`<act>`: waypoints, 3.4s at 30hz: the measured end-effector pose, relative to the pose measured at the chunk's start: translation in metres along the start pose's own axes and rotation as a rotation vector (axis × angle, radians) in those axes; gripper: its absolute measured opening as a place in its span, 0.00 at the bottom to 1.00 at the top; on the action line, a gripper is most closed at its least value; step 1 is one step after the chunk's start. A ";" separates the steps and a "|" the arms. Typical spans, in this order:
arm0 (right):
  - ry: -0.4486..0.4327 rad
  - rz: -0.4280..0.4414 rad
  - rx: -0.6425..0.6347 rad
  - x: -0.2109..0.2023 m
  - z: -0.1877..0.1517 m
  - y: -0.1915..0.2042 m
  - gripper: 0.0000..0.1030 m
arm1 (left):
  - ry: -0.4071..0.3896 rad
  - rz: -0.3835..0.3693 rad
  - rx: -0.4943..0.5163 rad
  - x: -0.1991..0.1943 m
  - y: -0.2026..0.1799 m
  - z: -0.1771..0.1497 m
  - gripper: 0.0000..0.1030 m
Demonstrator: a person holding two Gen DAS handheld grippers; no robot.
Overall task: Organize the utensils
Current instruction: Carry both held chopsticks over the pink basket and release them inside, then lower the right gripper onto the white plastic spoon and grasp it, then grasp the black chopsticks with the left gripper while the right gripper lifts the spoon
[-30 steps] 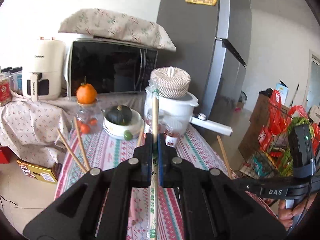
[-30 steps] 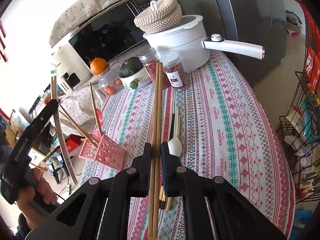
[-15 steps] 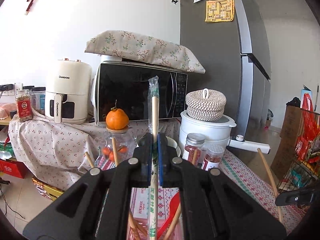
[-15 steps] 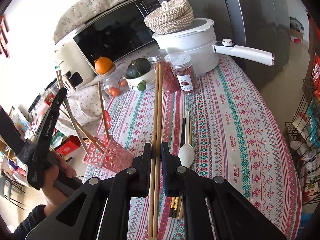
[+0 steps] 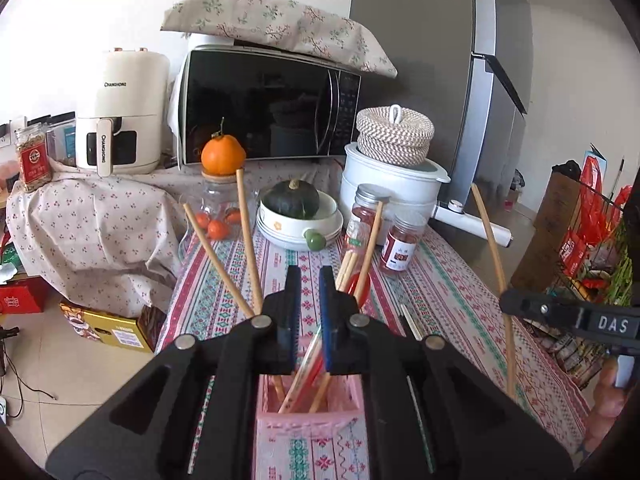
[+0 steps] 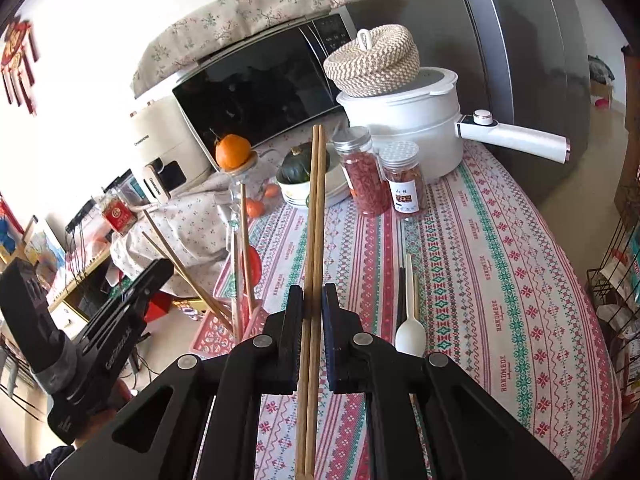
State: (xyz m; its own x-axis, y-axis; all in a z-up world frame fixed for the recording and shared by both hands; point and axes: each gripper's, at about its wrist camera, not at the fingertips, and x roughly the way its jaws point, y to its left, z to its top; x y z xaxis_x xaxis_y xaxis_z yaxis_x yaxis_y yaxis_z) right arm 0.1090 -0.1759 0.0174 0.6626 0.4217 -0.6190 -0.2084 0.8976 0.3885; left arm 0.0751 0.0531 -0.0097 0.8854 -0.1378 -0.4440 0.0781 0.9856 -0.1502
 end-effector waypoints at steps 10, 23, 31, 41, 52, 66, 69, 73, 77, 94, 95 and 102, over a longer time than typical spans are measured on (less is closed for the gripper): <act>-0.165 0.042 -0.003 0.006 0.002 0.048 0.09 | 0.263 0.010 -0.041 -0.012 0.028 -0.004 0.53; -0.410 -0.173 -0.039 0.052 0.000 0.107 0.09 | 0.527 0.074 -0.140 -0.001 0.077 -0.033 0.78; -0.415 -0.248 -0.037 0.083 -0.017 0.114 0.10 | 0.540 0.103 -0.143 0.002 0.087 -0.035 0.79; -0.308 -0.085 0.023 0.043 -0.010 0.092 0.47 | 0.527 0.081 -0.135 0.002 0.076 -0.035 0.83; -0.045 -0.165 0.053 0.018 0.002 0.012 0.55 | 0.597 0.000 -0.085 0.010 0.033 -0.053 0.95; 0.365 -0.322 0.087 0.073 -0.026 -0.083 0.55 | 0.654 -0.057 -0.022 0.020 -0.014 -0.073 0.99; 0.405 -0.327 0.094 0.090 -0.027 -0.093 0.55 | 0.656 -0.058 -0.007 0.021 -0.021 -0.076 0.99; 0.432 -0.318 0.091 0.112 -0.025 -0.098 0.55 | 0.665 -0.065 0.006 0.022 -0.028 -0.080 0.99; 0.442 -0.290 0.102 0.132 -0.024 -0.094 0.54 | 0.663 -0.063 0.031 0.021 -0.033 -0.083 0.99; 0.522 -0.292 0.122 0.095 -0.025 -0.137 0.35 | 0.683 -0.105 0.134 0.028 -0.083 -0.097 1.00; 0.532 -0.292 0.122 0.090 -0.027 -0.142 0.35 | 0.687 -0.104 0.148 0.030 -0.088 -0.097 1.00; 0.676 -0.298 0.066 0.067 -0.054 -0.168 0.36 | 0.720 -0.086 0.217 0.046 -0.124 -0.100 1.00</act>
State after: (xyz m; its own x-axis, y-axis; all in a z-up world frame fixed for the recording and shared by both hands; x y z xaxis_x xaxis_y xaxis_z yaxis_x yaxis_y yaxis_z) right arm 0.1497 -0.2916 -0.1266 0.0920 0.1673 -0.9816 -0.0310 0.9858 0.1651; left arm 0.0605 -0.0851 -0.0995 0.3596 -0.1724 -0.9171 0.2880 0.9553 -0.0666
